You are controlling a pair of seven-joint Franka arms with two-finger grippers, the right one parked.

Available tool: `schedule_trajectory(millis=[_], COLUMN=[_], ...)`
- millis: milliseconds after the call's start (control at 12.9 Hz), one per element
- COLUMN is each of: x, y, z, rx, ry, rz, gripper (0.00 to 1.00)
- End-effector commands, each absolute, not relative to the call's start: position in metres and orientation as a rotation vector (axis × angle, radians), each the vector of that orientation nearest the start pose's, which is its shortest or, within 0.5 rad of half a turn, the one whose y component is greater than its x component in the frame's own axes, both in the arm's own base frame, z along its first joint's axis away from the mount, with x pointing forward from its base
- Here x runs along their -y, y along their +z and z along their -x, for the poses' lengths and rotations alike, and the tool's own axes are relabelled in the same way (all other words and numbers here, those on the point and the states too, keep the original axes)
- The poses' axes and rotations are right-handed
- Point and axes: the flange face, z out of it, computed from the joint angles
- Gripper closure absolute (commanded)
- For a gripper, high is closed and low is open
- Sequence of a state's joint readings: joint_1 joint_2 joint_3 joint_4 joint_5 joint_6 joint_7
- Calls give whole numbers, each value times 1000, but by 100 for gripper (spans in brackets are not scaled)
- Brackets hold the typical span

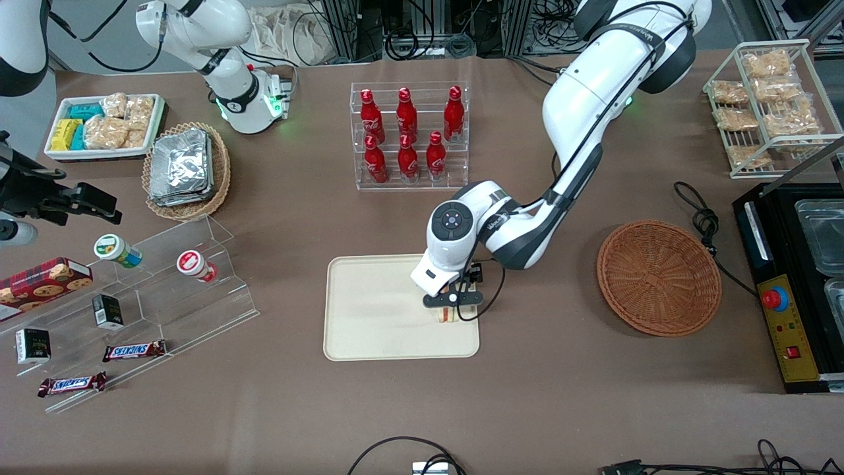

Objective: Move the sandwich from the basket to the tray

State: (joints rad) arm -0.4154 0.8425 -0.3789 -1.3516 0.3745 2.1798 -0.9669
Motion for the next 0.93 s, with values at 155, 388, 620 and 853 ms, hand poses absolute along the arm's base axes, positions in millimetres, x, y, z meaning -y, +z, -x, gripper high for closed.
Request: schedule_trajectory(millis=[155,388,620,853], x=[436,408,361,297], y=[338,387,437,484], z=[-587,-591,-600,-623], rx=[315,427,502,549], ry=[-141,-163,-197,-200], rz=[3061,3003,2913,2957], gripper=[0,0,0,0])
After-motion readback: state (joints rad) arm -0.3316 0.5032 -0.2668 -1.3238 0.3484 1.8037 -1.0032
